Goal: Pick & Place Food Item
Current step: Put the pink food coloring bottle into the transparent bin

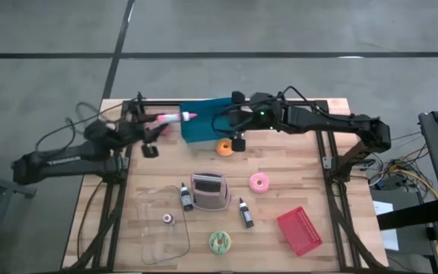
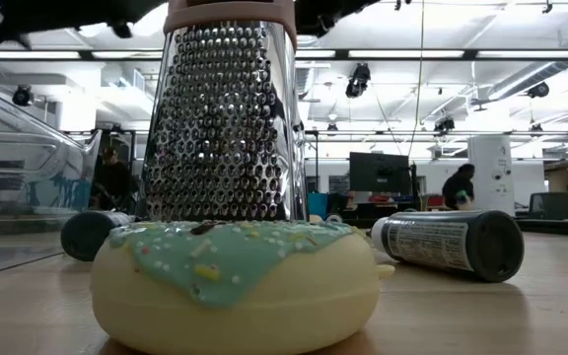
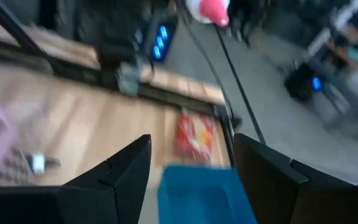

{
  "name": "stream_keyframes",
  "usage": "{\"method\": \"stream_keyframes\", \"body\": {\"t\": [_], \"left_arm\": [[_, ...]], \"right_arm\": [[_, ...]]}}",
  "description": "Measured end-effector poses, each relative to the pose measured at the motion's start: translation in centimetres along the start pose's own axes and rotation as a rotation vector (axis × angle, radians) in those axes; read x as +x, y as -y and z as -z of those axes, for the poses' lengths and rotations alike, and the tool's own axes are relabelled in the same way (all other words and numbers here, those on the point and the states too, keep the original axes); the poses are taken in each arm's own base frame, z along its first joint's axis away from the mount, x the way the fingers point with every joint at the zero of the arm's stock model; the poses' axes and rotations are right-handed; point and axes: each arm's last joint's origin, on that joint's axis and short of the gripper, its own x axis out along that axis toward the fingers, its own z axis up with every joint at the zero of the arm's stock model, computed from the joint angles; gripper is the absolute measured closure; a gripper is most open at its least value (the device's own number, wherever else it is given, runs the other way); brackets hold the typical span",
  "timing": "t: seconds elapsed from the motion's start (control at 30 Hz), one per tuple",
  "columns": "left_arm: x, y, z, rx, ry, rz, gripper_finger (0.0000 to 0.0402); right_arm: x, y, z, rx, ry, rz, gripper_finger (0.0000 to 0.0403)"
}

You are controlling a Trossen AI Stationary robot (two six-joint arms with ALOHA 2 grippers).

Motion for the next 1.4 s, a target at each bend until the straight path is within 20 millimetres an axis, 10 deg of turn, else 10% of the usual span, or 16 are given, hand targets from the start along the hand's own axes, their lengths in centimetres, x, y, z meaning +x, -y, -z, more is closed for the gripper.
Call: {"method": "stream_keyframes", "body": {"t": [0.27,0.57,1.4], "left_arm": [[-3.6,0.8,2.2,-0.006,0.302,-0.034,0.0271],[-2.8,1.5,2.8,-0.020,0.299,0.146,0.0271],[2.4,2.4,4.9,-0.016,0.204,0.209,0.0273]], "right_arm": [[-0.2,-0.6,0.0,-0.003,0.351,-0.143,0.0181],[0.5,0.1,0.2,0.096,0.596,-0.381,0.0181],[1.8,-0.8,1.1,0.122,0.441,-0.263,0.0181]]}}
